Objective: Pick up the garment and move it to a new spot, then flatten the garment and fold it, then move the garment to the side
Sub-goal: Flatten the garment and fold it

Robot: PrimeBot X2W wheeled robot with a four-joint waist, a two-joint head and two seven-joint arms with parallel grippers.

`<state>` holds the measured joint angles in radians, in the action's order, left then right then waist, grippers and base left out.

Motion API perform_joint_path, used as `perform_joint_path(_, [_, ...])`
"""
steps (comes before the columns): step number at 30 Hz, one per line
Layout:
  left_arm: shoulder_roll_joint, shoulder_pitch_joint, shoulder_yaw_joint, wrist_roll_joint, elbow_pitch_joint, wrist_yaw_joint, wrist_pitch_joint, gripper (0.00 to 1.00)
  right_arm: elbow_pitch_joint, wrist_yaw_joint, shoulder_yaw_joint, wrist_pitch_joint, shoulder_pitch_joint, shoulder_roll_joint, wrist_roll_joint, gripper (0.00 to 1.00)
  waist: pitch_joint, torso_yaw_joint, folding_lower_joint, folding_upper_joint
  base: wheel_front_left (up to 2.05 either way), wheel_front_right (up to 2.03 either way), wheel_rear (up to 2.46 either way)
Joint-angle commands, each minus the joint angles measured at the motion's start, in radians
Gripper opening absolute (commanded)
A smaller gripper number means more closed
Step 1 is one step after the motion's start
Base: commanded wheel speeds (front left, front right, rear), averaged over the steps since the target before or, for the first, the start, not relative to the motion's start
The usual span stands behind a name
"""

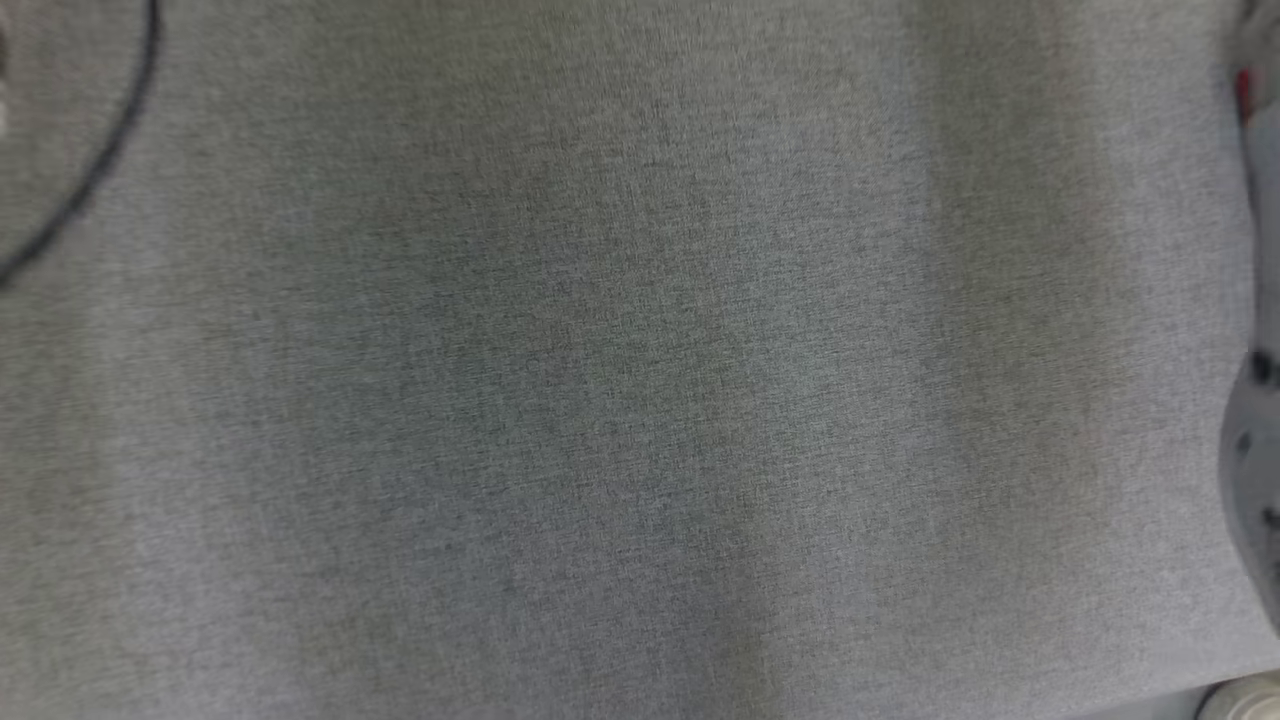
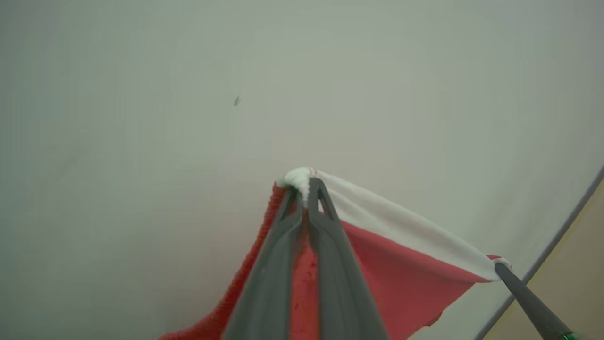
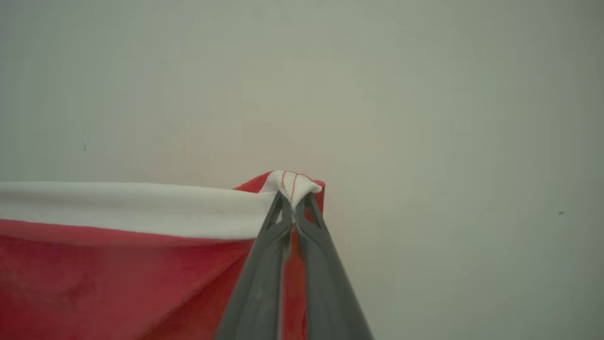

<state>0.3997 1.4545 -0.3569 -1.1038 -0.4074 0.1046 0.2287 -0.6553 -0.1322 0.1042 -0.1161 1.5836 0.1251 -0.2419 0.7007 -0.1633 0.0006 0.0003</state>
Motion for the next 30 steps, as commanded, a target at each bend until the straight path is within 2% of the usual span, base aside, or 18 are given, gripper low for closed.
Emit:
perform_joint_path(1, [0.002,-0.026,-0.002,-0.008,-0.001,0.008,0.005,0.00,0.002,0.003,0.018,-0.008,-0.025,0.007,-0.016,0.00,0.033,-0.016,-0.0006,-0.0003,0.00,0.00,0.00])
perform_joint_path(5, [0.018,-0.138,-0.045,-0.038,0.024,0.024,-0.006,0.00,0.053,0.003,0.119,0.015,-0.146,0.037,-0.098,0.00,-0.009,-0.006,-0.0006,-0.0003,0.00,0.00,0.00])
perform_joint_path(11, [0.050,-0.361,-0.122,-0.117,0.134,0.026,-0.018,0.00,0.282,0.003,0.194,0.145,-0.443,0.141,-0.209,0.00,-0.129,0.021,-0.0006,-0.0003,0.00,0.00,0.00])
perform_joint_path(17, [0.078,-0.601,-0.167,-0.189,0.202,0.026,-0.004,0.00,0.545,0.003,0.133,0.359,-0.770,0.211,-0.243,0.00,-0.273,0.039,-0.0006,-0.0003,0.00,0.00,0.00])
perform_joint_path(18, [0.081,-0.676,-0.168,-0.215,0.213,0.026,0.004,0.00,0.618,0.003,0.104,0.453,-0.872,0.214,-0.261,0.00,-0.320,0.044,-0.0006,-0.0003,0.00,0.00,0.00])
perform_joint_path(26, [0.072,-0.941,-0.218,-0.261,0.237,0.026,0.019,0.00,0.862,0.003,-0.057,0.822,-1.224,0.163,-0.252,0.00,-0.479,0.062,-0.0006,-0.0003,0.00,0.00,0.00])
perform_joint_path(30, [0.083,-1.041,-0.245,-0.231,0.226,-0.008,0.024,0.00,0.971,0.003,-0.102,0.980,-1.380,0.132,-0.226,0.00,-0.534,0.068,-0.0006,-0.0003,0.00,0.00,0.00])
